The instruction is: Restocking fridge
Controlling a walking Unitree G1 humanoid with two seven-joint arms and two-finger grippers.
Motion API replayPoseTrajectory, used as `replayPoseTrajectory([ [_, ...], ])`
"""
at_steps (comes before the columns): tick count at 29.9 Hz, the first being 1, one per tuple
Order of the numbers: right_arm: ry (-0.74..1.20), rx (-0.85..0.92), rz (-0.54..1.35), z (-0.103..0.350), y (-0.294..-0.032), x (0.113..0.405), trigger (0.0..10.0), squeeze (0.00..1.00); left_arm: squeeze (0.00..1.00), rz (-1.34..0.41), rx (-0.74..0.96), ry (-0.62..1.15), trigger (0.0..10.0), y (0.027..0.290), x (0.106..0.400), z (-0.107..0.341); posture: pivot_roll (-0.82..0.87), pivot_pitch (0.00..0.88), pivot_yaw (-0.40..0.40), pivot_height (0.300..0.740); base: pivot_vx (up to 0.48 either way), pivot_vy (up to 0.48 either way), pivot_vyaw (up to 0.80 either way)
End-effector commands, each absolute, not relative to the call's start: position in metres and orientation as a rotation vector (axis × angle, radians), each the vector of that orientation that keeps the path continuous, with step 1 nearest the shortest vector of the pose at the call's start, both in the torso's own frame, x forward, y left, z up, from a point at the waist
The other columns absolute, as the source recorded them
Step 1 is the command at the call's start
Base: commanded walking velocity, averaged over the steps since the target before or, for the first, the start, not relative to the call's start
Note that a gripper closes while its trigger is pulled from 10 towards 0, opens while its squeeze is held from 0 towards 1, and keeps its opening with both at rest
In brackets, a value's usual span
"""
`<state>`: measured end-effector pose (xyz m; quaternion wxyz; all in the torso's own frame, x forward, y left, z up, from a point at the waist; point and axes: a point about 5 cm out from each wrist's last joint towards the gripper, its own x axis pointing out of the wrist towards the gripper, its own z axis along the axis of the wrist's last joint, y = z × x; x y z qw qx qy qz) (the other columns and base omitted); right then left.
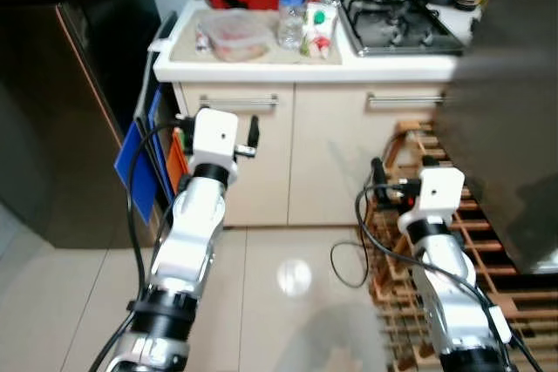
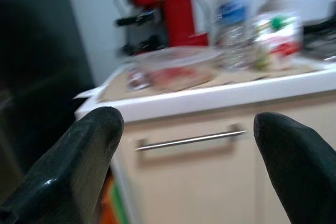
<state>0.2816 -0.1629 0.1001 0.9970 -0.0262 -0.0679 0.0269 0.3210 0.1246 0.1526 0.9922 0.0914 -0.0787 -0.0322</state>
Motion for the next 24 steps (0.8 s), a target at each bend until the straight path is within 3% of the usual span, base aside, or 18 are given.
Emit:
replayPoseTrajectory([
  [1,-0.140,-0.056,0.066,0.100,-0.159,0.283,10.0,0.00,0.00,-0.056,0.190,-0.162,10.0,0.127,0.323,0.155,0.03,0.000,0.035,0.740,0.480,0.000,0.00],
  [12,-0.156,-0.068,0.073,0.103,-0.158,0.285,10.0,0.00,0.00,-0.056,0.186,-0.171,10.0,0.126,0.323,0.156,0.03,0.000,0.031,0.740,0.480,0.000,0.00],
  [24,-0.318,-0.052,0.116,0.153,-0.147,0.299,10.0,0.00,0.00,-0.084,0.133,-0.136,10.0,0.124,0.323,0.155,0.03,0.000,0.030,0.740,0.480,0.000,0.00],
])
